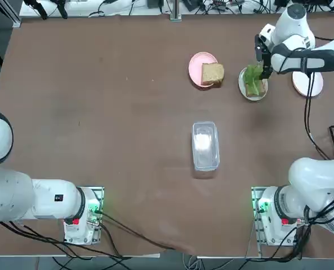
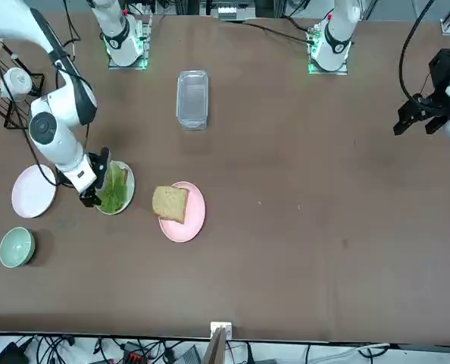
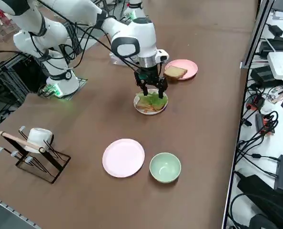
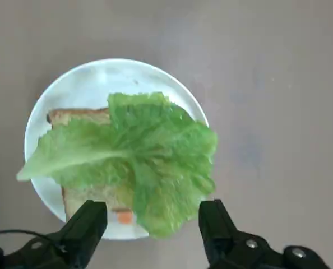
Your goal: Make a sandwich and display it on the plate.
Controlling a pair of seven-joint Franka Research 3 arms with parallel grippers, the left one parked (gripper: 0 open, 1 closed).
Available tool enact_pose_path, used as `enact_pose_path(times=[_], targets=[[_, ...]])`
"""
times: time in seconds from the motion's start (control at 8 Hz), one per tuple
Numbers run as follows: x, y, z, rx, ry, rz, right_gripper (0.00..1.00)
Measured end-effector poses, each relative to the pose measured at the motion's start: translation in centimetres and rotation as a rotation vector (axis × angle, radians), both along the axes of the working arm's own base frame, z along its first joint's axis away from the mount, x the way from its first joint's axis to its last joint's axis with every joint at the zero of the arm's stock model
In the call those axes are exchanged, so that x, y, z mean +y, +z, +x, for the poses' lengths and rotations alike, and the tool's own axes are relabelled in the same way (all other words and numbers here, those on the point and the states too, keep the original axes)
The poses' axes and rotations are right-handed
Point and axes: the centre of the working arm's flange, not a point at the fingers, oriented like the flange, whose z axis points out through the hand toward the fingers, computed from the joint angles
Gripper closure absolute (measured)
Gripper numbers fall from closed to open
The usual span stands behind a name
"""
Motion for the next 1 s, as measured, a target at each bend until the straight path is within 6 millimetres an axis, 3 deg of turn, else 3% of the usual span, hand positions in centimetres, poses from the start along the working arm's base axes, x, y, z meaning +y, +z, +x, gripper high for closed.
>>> enact_pose_path(times=[0.12, 0.5, 0.62, 0.75, 1.0], targets=[[0.1, 1.4, 0.8, 0.014, -0.026, -0.002, 0.00], [0.8, 9.6, 4.2, 0.052, -0.196, 0.080, 0.00], [1.1, 11.1, 4.8, 0.048, -0.279, 0.128, 0.00], [2.0, 11.8, 5.1, 0.047, -0.380, 0.165, 0.00], [5.7, 12.2, 5.7, 0.056, -0.616, 0.222, 0.00]])
